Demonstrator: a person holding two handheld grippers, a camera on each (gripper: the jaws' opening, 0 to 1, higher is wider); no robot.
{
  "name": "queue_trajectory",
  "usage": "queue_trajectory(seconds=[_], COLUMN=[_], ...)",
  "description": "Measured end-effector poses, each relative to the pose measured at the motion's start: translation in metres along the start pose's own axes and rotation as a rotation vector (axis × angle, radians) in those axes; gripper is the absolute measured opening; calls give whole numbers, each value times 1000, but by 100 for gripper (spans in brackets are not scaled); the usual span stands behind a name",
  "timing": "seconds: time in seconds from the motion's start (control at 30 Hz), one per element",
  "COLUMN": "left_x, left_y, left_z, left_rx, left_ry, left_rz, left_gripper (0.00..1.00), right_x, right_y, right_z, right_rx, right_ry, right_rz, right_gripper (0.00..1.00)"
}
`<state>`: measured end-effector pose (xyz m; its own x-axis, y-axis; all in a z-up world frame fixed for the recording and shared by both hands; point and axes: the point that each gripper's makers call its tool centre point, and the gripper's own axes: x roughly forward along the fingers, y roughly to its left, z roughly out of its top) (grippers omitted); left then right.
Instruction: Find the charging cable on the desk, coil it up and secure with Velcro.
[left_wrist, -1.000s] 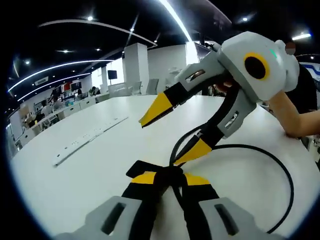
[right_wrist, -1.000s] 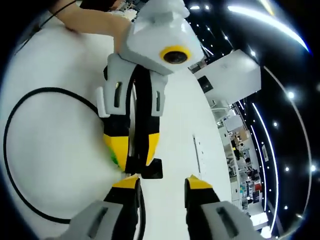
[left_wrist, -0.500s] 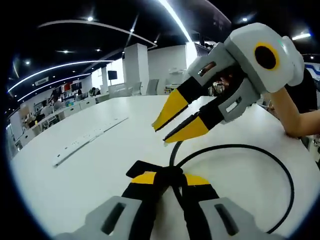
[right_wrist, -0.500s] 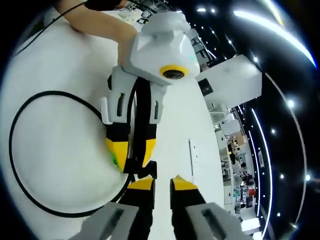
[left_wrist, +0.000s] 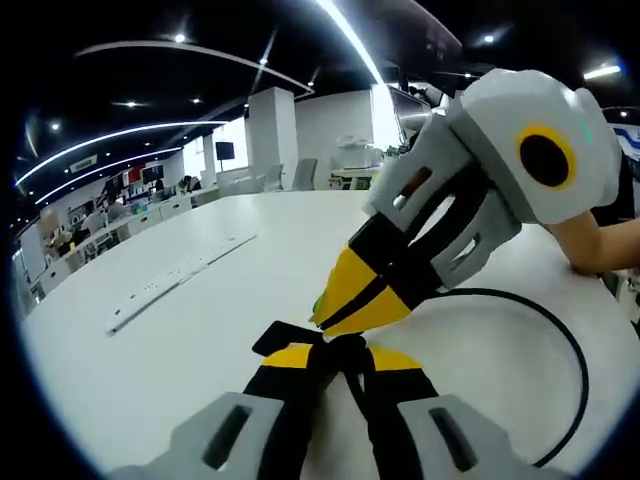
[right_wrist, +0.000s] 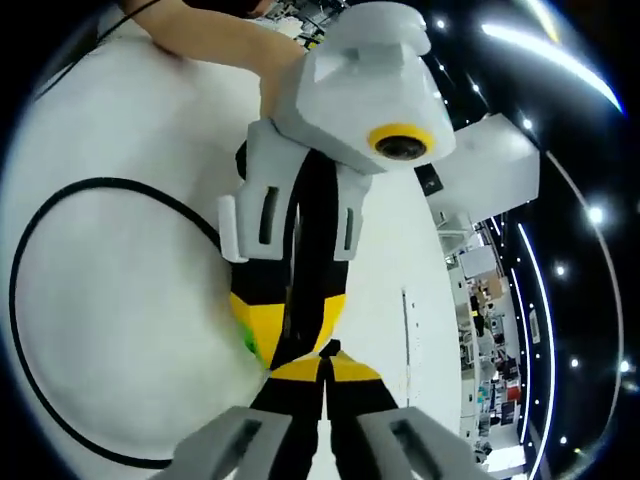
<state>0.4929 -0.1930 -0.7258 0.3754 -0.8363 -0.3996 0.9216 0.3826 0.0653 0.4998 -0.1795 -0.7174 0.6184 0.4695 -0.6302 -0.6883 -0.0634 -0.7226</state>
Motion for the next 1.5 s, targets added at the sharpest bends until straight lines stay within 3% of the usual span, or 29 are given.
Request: queue_trajectory(seconds=[1.07, 1.5], left_x=[-1, -1], left_y=[0, -1], left_z=[0, -1], left_rx=[-1, -2], left_ry=[3, 0], left_rz=[6, 8], left_gripper=[20, 20], right_x=[15, 24], right_y=[-2, -7], right_z=[-17, -18], right_rx=[81, 60], right_ry=[37, 48], right_rz=[-34, -85], right_gripper=[3, 3])
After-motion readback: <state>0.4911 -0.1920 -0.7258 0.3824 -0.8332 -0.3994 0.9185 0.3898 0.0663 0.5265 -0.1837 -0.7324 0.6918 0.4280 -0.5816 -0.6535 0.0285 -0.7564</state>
